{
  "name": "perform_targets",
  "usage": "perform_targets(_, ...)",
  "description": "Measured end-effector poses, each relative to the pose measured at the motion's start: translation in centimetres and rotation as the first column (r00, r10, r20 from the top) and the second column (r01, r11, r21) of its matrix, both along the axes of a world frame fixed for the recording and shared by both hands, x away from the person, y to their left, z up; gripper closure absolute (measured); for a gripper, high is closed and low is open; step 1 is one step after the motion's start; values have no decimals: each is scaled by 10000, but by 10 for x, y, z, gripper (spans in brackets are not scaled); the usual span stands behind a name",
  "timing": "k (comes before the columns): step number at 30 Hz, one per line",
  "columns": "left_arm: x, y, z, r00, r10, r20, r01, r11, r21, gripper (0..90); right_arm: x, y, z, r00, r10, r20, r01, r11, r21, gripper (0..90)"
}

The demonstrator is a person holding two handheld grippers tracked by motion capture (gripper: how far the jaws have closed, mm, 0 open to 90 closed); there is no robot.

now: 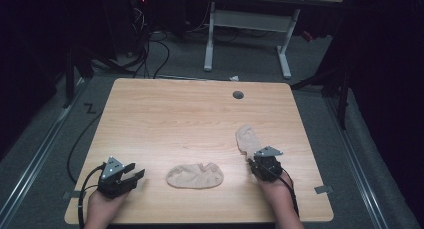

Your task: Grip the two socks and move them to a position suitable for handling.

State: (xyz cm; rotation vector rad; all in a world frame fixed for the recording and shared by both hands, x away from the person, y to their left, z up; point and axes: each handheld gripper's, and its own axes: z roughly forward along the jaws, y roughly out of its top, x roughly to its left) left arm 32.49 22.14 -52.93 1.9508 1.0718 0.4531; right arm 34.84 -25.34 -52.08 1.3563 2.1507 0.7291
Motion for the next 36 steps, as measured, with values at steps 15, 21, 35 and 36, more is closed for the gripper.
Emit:
perform_targets(15,-1,-1,0,10000,-31,36,31,10000,28,516,0,1,19,9991,150,402,-158,9997,176,863)
perform_targets(21,-1,-2,0,10000,-54,8,54,10000,57,515,0,4,44,9946,314,990,-346,9989,305,863)
perform_targets(35,-3,-2,1,9998,-176,136,177,9998,-57,503,-8,25,87,9768,900,1943,-1039,9926,629,861)
perform_targets(36,-3,-2,1,9998,-180,124,181,9998,-76,503,-9,27,89,9746,995,2008,-1140,9916,616,861)
